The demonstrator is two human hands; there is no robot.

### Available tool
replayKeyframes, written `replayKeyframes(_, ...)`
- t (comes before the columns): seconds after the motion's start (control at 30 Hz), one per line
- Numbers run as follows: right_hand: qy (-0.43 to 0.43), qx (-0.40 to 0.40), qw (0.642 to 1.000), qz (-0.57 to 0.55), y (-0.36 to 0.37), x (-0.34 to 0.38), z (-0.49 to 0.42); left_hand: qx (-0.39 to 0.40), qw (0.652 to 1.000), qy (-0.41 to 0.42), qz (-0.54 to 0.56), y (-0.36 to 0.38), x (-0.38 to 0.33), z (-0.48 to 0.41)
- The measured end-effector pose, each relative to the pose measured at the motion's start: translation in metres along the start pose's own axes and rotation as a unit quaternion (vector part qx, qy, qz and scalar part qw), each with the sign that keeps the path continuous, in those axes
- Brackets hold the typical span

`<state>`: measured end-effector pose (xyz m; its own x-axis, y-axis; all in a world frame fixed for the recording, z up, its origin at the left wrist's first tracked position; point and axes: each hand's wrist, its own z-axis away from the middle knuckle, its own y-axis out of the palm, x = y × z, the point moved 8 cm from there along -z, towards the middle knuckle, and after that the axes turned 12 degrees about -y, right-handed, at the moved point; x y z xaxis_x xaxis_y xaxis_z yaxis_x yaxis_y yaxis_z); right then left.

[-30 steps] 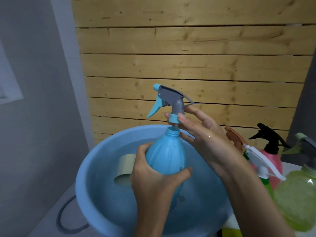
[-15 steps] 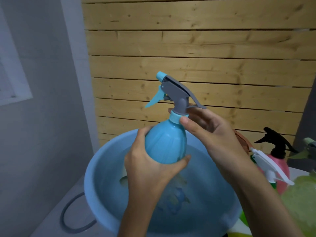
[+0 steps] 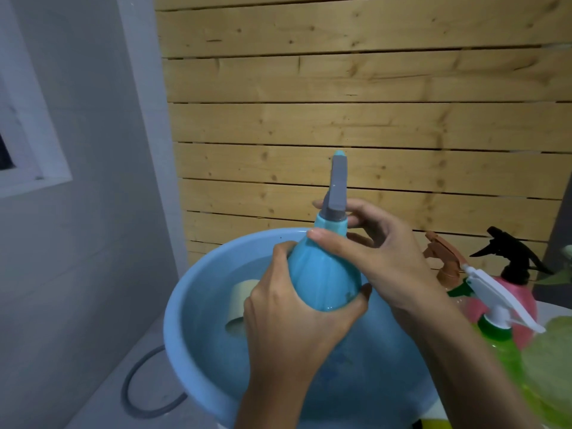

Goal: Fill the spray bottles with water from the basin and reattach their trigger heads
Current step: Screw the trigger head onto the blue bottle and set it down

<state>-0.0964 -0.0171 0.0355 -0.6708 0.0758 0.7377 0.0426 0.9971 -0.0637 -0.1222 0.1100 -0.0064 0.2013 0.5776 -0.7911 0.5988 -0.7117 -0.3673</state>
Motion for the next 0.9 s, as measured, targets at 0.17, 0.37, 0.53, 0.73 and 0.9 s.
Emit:
replayKeyframes(0.17,0.020,0.067,0.995,-0.068,0.005,-0.002,0.003,-0.001,1.000,-0.017,0.006,0.001,0.003,0.000)
replayKeyframes(0.37,0.041,-0.022,0.988,-0.148,-0.003,-0.013,0.007,-0.017,0.999,-0.038,0.018,-0.004,0.008,-0.002)
replayKeyframes(0.53,0.078,0.017,0.977,-0.197,0.012,-0.020,0.011,-0.016,0.997,-0.065,0.035,-0.006,0.012,-0.004)
replayKeyframes(0.73,0.091,0.048,0.950,-0.296,0.026,-0.026,0.015,-0.044,0.994,-0.090,0.047,-0.011,0.019,-0.006)
replayKeyframes(0.9,0.096,-0.025,0.949,-0.298,0.019,-0.047,0.016,-0.043,0.990,-0.113,0.067,-0.012,0.024,-0.007)
